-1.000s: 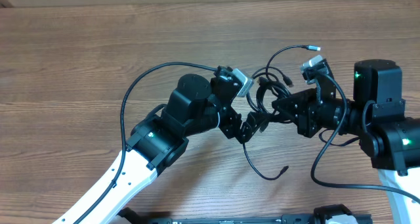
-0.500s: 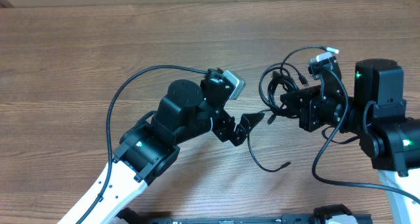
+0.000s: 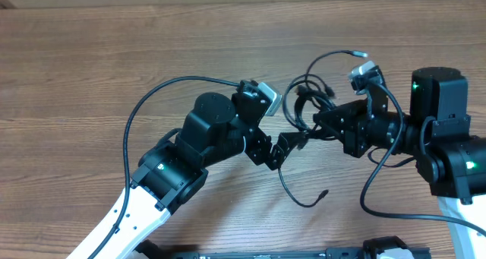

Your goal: Untangle cables

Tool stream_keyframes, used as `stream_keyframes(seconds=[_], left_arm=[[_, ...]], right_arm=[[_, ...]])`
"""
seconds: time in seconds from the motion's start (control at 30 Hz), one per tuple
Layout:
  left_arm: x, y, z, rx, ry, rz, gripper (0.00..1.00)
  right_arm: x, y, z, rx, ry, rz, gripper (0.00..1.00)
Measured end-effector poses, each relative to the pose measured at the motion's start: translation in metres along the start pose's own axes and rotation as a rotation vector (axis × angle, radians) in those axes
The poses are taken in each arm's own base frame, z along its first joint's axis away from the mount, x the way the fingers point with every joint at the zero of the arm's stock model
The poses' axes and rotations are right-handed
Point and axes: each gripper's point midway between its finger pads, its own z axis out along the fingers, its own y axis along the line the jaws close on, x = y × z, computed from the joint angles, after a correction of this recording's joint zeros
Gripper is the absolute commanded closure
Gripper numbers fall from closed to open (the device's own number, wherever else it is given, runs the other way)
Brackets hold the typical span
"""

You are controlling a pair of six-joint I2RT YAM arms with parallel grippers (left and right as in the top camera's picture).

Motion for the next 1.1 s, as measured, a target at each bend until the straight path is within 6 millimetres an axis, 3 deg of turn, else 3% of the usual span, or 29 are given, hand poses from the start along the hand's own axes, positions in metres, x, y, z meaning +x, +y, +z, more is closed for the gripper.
stream_keyframes(seconds=[0.33,0.47,0.83,0.97,1.1], left_arm=[[0.003,-0.003,0.003,0.023,0.013,-0.003,0.01],[0.007,-0.001,0.008,0.027,0.03,-0.008,0.25],[0.0,-0.006,0.01,0.051,0.001,0.005,0.69],[-0.003,-0.007,0.01,0.052,-0.008,0.008,0.96],[-0.003,-0.007,0.01,0.052,-0.009,0.006,0.96]], right_arm=[[-0.001,0.016,-0.001,-0.095,-0.012,-0.092,0.96],[-0.002,0.018,-0.001,-0.107,-0.015,-0.11,0.96],[-0.002,0.022,-0.002,-0.131,-0.021,-0.115,0.96],[-0.002,0.024,-0.002,-0.14,-0.022,-0.114,0.96],[-0.002,0.025,-0.002,-0.146,-0.021,-0.113,0.96]])
